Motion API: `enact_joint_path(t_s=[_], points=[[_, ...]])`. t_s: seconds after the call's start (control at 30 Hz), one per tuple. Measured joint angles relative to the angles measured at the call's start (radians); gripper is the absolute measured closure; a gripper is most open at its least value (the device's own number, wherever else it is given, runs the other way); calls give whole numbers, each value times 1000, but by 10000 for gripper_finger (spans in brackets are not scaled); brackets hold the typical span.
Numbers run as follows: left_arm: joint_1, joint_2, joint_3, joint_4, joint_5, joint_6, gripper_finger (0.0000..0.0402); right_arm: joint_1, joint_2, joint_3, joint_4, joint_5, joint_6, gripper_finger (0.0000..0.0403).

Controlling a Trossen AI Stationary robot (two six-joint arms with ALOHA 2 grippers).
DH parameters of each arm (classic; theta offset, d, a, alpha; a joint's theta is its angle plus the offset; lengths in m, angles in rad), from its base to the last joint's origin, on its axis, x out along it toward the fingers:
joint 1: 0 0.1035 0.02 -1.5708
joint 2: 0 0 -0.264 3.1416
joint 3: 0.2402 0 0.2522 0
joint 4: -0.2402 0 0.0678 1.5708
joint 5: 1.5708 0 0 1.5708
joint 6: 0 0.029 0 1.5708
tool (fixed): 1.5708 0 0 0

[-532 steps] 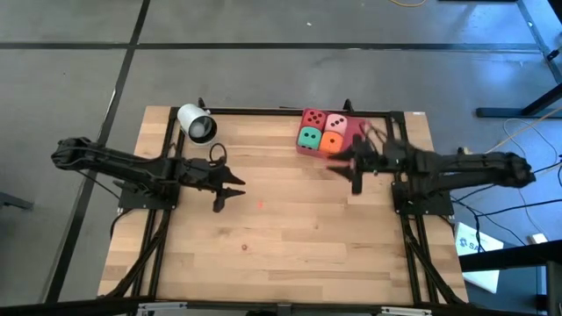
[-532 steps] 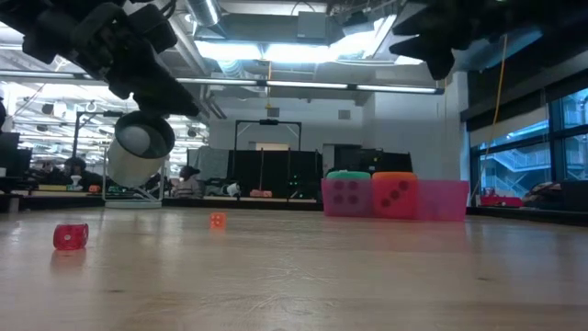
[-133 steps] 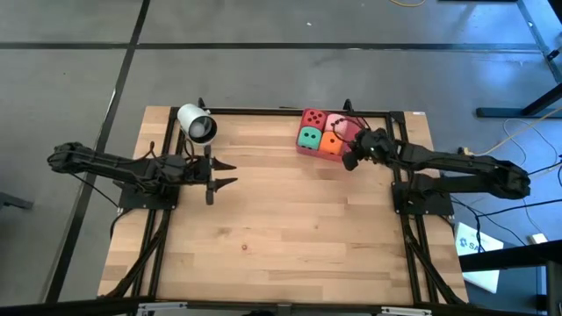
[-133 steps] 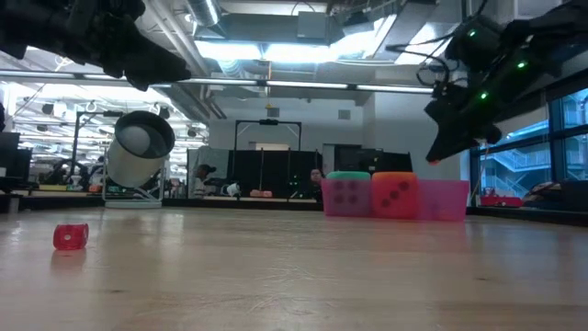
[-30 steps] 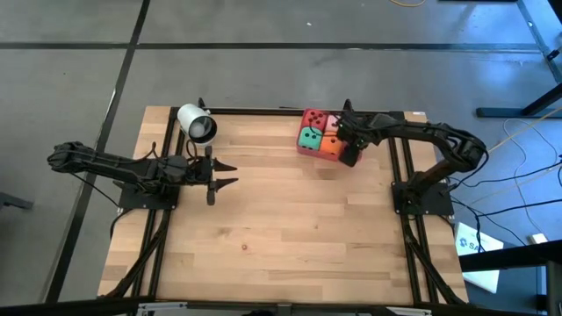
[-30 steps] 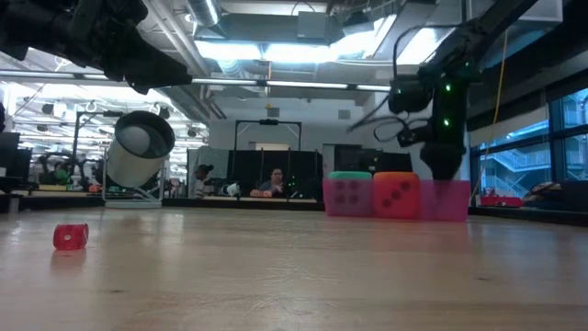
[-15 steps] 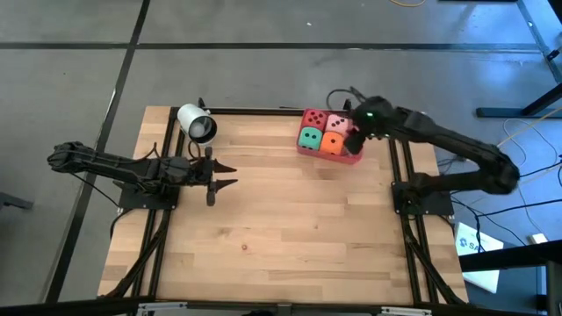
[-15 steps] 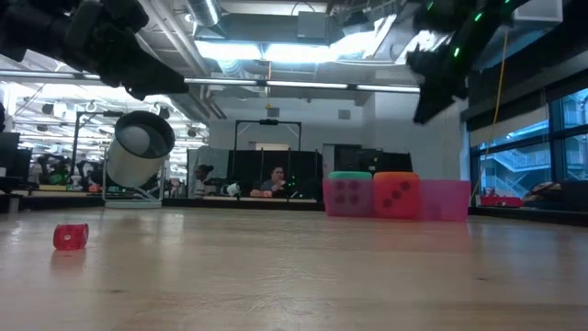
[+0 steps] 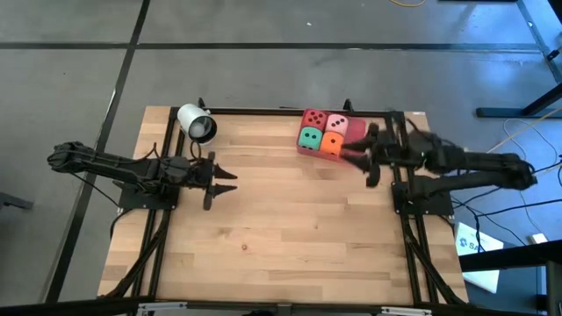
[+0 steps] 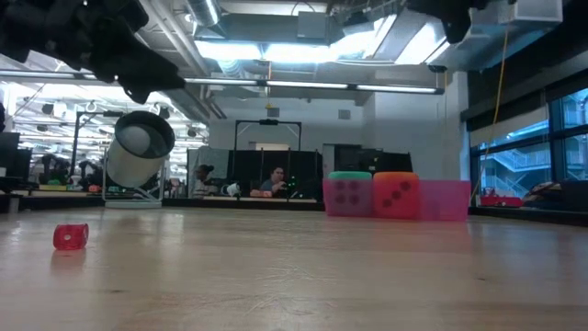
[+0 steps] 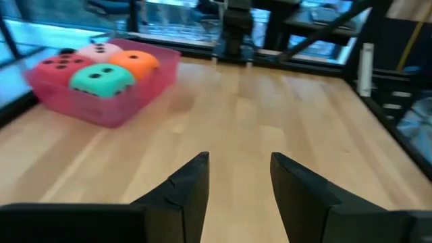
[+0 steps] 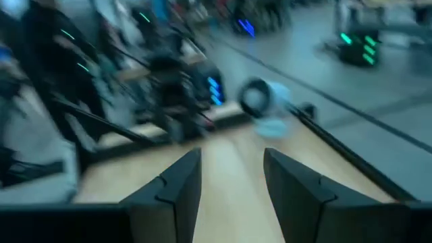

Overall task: Pick & Place Dice
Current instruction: Put the small red dice into the red bin

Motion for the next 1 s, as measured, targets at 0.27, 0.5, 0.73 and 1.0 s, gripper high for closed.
enact_joint_path(t_s=[0.27, 0.5, 0.73, 1.0], points=[[-2, 4, 0, -35, 146, -89, 256, 255, 17, -419, 665, 96, 35, 244], [-112, 101, 0, 20, 172, -170, 256, 446, 227, -593, 1131, 207, 26, 244], [-263, 262, 0, 184, 68, -214, 258, 560, 505, -491, 1237, 290, -24, 244], [-411, 408, 7, 307, -37, -248, 258, 569, 796, -299, 1234, 273, -14, 244]])
